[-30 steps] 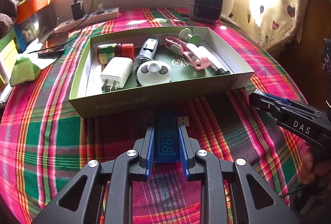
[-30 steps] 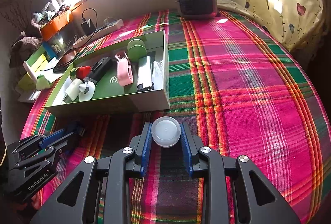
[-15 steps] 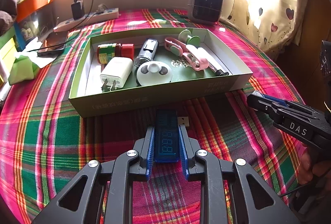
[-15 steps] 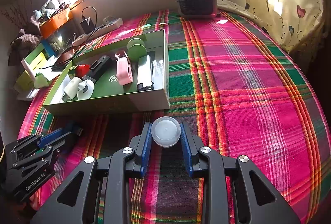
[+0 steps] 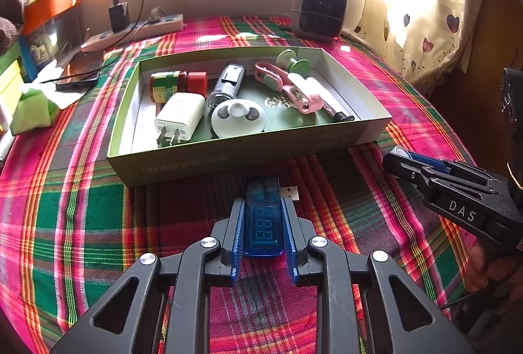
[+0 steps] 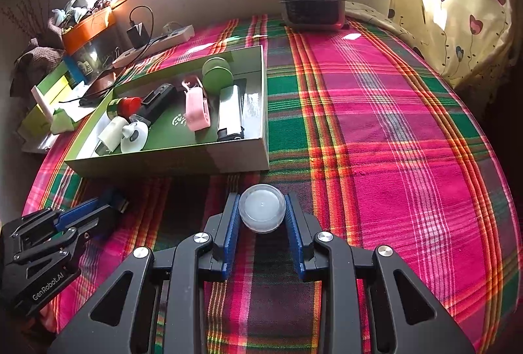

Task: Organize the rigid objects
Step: 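Carry the white cup and blue USB meter over the green box with both tools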

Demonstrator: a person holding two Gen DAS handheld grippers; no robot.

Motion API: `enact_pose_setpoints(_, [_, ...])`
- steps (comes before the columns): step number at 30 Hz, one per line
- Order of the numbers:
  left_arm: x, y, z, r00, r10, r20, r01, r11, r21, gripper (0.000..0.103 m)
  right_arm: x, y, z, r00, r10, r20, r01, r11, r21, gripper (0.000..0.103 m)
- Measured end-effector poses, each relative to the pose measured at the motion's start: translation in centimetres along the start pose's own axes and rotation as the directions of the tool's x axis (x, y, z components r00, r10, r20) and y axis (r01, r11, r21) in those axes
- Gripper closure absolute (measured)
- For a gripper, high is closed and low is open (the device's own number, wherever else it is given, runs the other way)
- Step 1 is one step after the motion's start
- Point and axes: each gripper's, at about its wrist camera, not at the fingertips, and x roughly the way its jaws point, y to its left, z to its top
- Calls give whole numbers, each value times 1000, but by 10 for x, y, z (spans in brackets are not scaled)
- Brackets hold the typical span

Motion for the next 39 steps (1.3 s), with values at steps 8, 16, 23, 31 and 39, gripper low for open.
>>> enact_pose_setpoints(8, [-5, 1, 0, 1000, -6, 10, 6, 1000, -3, 82, -7, 4, -1, 1000, -3, 11, 3, 1000, -17, 74])
enact_pose_setpoints(16, [-12, 1, -1, 1000, -9, 25, 9, 1000, -4, 82, -13, 9, -3, 1000, 1, 24, 0, 1000, -31, 74])
enact_pose_setpoints(23, [-19, 0, 1, 999, -12, 44, 12, 1000, -1, 82, -20, 13, -1, 999, 7, 42, -6, 999, -43, 74])
enact_pose_setpoints(31, [-26, 2, 8, 998, -23, 63, 23, 1000, 0, 82, -27, 20, 3, 998, 17, 63, -13, 998, -62, 74])
enact_pose_setpoints(39, [-28, 5, 20, 996, -43, 75, 43, 999, -1, 82, -32, 27, 15, 996, 28, 88, -21, 996, -84, 74])
